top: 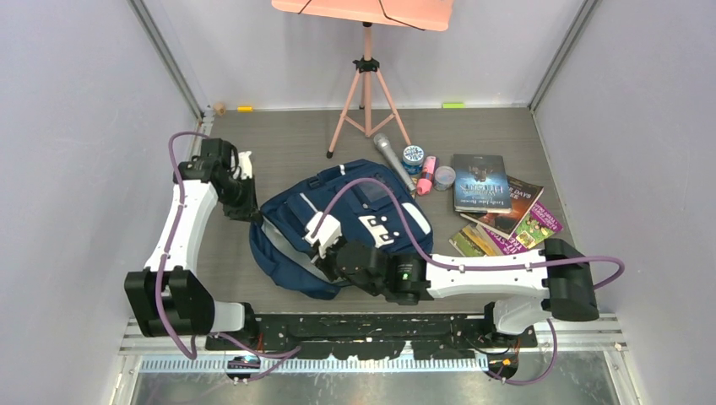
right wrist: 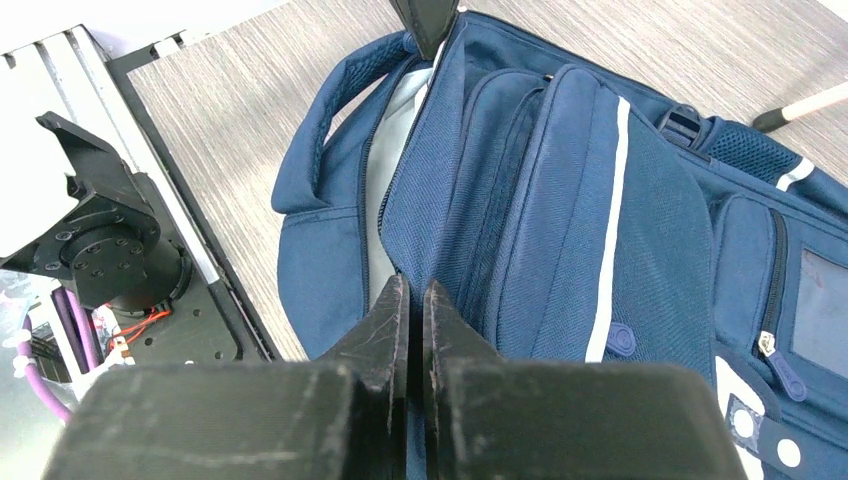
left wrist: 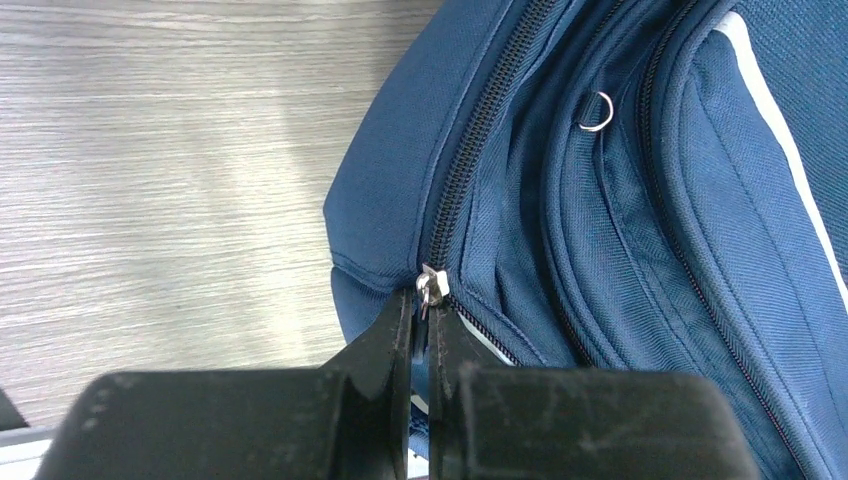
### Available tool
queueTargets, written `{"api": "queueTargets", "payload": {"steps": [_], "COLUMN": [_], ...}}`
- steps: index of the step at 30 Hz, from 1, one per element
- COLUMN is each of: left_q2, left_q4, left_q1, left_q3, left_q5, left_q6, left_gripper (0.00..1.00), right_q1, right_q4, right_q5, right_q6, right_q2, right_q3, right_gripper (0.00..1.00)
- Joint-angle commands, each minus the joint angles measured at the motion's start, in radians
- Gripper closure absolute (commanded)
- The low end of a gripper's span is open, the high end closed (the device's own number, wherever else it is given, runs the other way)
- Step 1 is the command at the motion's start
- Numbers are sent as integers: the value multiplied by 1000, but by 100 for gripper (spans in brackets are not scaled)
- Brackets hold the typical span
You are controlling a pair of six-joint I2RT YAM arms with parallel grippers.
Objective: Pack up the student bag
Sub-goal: Unzip the student bag at the center of the board.
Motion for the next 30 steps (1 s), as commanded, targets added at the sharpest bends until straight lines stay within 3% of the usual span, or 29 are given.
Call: {"api": "queueTargets", "payload": {"steps": [1,7,10,15,19,26,30], "left_q2": [81,17,-64,-122,-130,-130,-142], "left_q4": [305,338,372,371,382,382,391], "left_q1": [63,62,62,62,62,63,62], "left_q3": [90,16,-67,-124,-149,-151,-161], "left_q5": [-200,34,112,129,152,181,192], "left_q6": [50,41,23,15,6,-11,-19], "left_gripper": [100,100,100,100,100,100,100], "right_q1": [77,78,78,70,41,-50,-108], "right_q4": [2,19,-9,-75,-136,-186,-191], "right_q5": [-32,27,55,95,81,-24,-80], "right_q6": [-7,7,29,41,51,138,207], "right_q2": [-177,-169,-124,-23,62,236,336], "right_q3": [-2,-8,31,125,217,368,449], "right_gripper": [99,96,82,55,39,26,24]}}
